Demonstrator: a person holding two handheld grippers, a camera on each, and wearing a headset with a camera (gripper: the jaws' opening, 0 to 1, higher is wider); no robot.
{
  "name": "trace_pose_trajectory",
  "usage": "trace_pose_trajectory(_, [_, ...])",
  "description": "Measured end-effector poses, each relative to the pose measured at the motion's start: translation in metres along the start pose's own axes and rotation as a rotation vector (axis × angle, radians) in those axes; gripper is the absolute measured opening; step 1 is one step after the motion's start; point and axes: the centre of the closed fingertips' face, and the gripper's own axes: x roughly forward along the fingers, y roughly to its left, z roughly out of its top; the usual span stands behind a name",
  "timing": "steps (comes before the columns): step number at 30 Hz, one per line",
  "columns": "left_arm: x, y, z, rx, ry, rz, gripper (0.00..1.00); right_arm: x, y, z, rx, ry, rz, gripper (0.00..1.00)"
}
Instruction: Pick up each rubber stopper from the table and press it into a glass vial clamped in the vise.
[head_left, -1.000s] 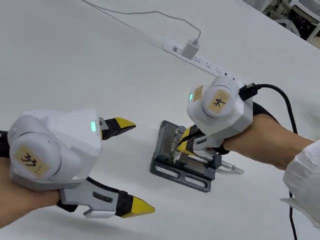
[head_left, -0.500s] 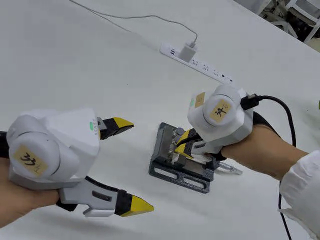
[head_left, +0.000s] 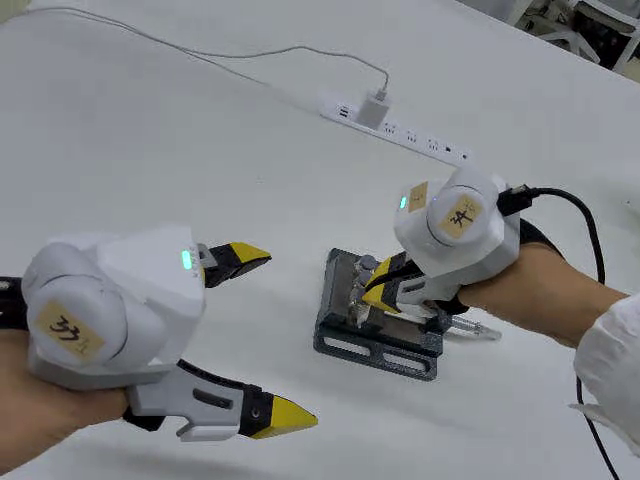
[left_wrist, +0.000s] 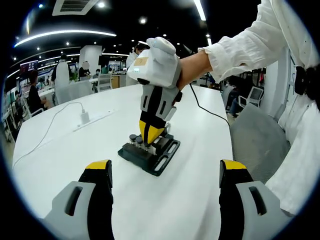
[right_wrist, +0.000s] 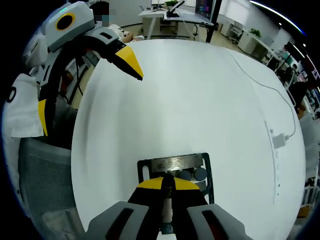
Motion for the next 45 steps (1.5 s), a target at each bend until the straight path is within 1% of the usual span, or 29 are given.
trace_pose_trajectory(6, [-0.002, -0.003, -0.003, 0.019, 0.026, -0.003, 0.87, -0.001, -0.001, 0.000, 0.035, -0.040, -0.007, 0.00])
trace_pose_trajectory(9, [-0.003, -0.003, -0.002, 0.017, 0.025, 0.003, 0.87, -0.002, -0.003, 0.001, 0.040, -0.054, -0.020, 0.03])
trace_pose_trajectory(13, [-0.005, -0.003, -0.003, 0.020, 0.032, 0.006, 0.87, -0.009, -0.004, 0.005, 0.058, -0.086, -0.030, 0.03])
trace_pose_trajectory(15, [-0.005, -0.004, -0.003, 0.018, 0.032, 0.005, 0.87, -0.012, -0.005, 0.006, 0.058, -0.092, -0.037, 0.04])
trace_pose_trajectory(20, [-0.004, -0.006, -0.003, 0.029, 0.040, -0.004, 0.88, -0.021, -0.005, 0.002, 0.074, -0.113, -0.047, 0.09])
trace_pose_trajectory(22, [-0.004, -0.007, -0.003, 0.039, 0.044, -0.010, 0.90, -0.026, -0.003, 0.000, 0.085, -0.129, -0.050, 0.10])
trace_pose_trajectory(24, [-0.004, -0.007, -0.005, 0.057, 0.060, -0.014, 0.91, -0.030, -0.002, -0.003, 0.098, -0.144, -0.053, 0.11])
trace_pose_trajectory(29, [-0.004, -0.008, -0.003, 0.064, 0.061, -0.017, 0.94, -0.039, 0.002, -0.013, 0.129, -0.175, -0.068, 0.19])
trace_pose_trajectory(35, [-0.003, -0.005, 0.002, 0.057, 0.041, -0.024, 0.97, -0.050, 0.006, -0.028, 0.169, -0.208, -0.090, 0.24])
trace_pose_trajectory(41, [-0.003, -0.003, 0.001, 0.068, 0.055, -0.024, 0.99, -0.061, 0.010, -0.041, 0.199, -0.238, -0.111, 0.28])
trace_pose_trajectory(45, [-0.002, -0.002, 0.000, 0.076, 0.067, -0.027, 0.99, -0.066, 0.012, -0.047, 0.213, -0.257, -0.122, 0.31])
